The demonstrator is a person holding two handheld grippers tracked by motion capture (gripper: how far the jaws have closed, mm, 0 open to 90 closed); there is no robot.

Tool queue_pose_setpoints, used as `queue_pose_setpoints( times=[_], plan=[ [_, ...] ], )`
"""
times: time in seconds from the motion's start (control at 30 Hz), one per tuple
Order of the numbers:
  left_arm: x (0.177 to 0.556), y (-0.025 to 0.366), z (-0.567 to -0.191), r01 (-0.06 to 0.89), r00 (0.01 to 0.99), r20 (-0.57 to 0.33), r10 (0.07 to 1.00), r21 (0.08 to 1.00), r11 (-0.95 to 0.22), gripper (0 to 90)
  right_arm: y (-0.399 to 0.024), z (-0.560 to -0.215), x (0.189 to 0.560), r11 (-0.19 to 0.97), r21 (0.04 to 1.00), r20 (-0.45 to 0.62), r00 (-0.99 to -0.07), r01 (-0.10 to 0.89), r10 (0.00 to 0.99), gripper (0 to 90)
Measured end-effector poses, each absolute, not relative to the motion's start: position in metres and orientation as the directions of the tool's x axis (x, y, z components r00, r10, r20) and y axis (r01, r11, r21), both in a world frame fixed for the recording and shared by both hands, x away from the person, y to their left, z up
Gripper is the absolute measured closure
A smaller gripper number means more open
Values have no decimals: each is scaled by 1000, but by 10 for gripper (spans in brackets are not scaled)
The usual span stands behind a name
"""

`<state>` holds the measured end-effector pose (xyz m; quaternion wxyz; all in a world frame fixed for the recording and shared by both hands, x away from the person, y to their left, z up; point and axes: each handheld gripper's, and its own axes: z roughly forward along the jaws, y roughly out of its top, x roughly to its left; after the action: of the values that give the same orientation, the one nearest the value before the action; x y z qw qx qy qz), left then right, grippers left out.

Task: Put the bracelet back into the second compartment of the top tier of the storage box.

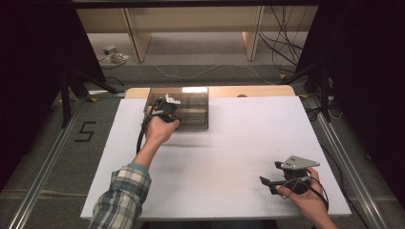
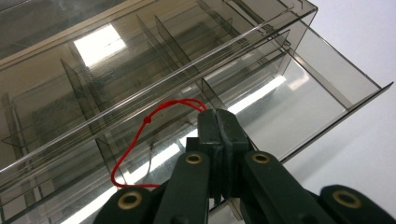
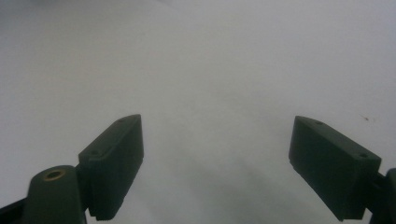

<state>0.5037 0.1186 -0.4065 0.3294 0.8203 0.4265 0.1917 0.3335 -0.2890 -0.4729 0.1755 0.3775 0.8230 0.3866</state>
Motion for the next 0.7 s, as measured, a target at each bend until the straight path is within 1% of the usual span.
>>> queue_pose_setpoints(
  times=[0.37,0.57,0.7],
  plan=[
    [505,118,-408,570,558,41,829,706,-419,887,-289,-473,333,418,766,3,-653,488,757,187],
    [503,120,-406,566,555,40,831,713,-413,865,-289,-473,333,416,769,4,-654,485,757,187],
    [501,123,-402,563,550,43,834,719,-408,831,-289,-473,333,418,766,3,-654,488,757,187]
  ],
)
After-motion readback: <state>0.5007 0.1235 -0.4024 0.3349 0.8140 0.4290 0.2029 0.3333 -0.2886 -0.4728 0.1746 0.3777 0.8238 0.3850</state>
